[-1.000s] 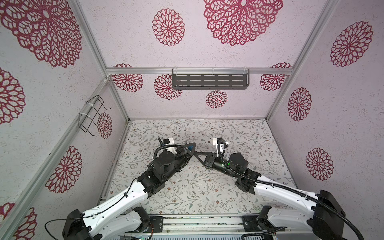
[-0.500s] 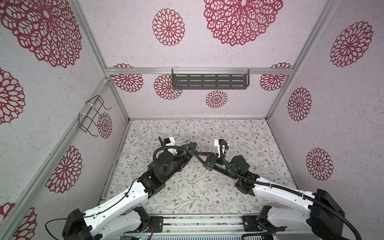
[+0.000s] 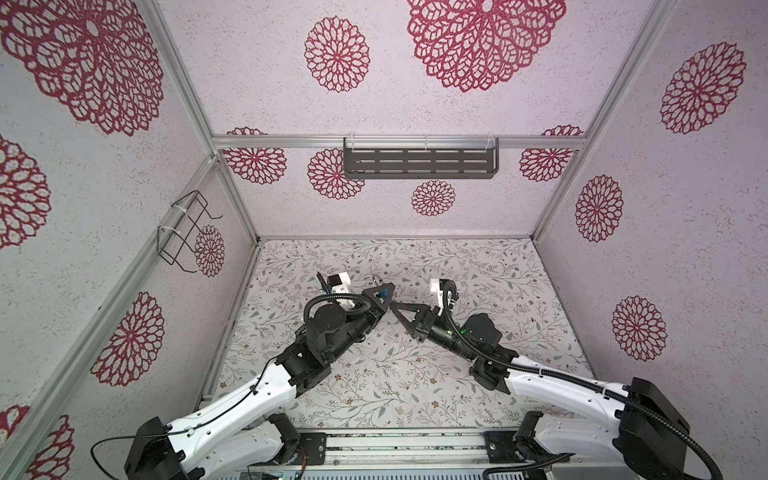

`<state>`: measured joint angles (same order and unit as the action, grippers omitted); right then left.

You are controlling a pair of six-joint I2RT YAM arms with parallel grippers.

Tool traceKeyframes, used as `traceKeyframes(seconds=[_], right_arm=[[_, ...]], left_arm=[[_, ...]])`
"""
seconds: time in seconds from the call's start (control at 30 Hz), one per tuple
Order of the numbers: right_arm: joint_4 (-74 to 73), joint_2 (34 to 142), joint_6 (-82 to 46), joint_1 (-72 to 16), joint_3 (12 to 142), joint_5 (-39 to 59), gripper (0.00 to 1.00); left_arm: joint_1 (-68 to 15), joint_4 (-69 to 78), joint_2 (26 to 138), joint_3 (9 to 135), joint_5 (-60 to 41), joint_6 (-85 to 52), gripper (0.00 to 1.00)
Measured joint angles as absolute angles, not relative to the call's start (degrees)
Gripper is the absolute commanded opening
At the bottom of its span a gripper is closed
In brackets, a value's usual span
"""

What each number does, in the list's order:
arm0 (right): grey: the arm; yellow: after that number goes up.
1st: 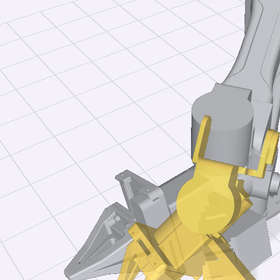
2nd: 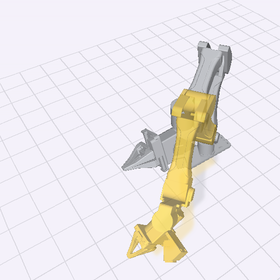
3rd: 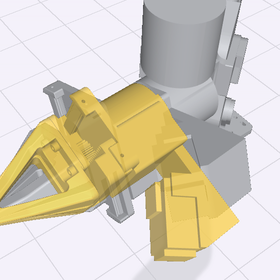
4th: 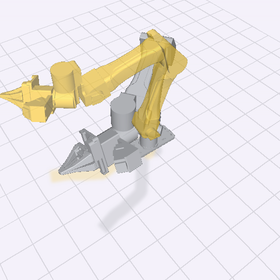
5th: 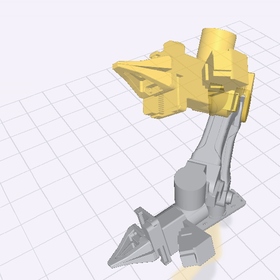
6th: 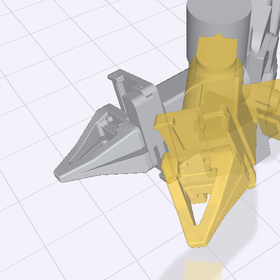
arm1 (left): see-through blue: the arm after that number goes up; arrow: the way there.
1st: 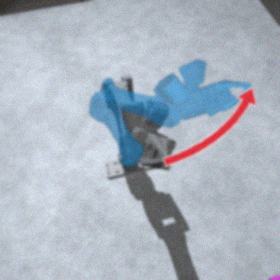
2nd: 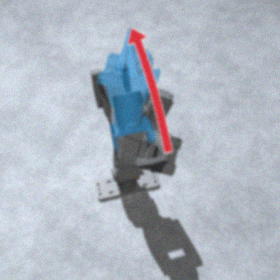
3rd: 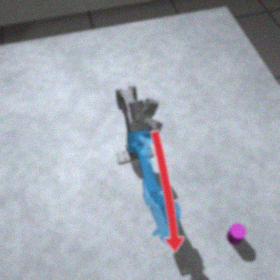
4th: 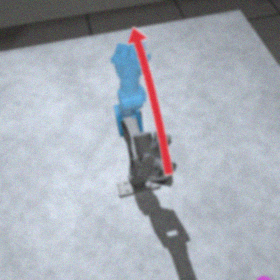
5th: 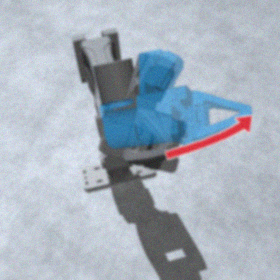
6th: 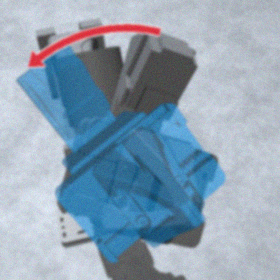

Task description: Unlock with the key

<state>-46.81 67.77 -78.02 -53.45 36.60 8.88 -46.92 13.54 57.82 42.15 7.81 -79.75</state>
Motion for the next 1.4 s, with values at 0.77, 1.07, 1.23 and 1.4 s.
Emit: traceKeyframes(seconds=[0.77, 1.07, 1.23, 1.4], right_arm=[[-12.01, 63.31, -50.68, -51.83, 45.06, 5.37, 0.50], [2.22, 64.93, -38.92, -48.51, 55.75, 11.22, 0.60], [11.00, 70.24, -32.42, -48.40, 63.94, 12.58, 0.64], [17.17, 75.57, -28.01, -48.42, 71.13, 12.93, 0.70]], left_arm=[[-42.02, -14.68, 49.76, 46.87, 12.21, -61.65, 0.00], [-42.13, -16.10, 46.74, 43.90, 8.01, -40.53, 0.00], [-43.05, -13.06, 45.82, 38.15, 7.09, -29.98, 0.00], [-44.42, -7.73, 46.11, 34.09, 7.35, -21.80, 0.00]])
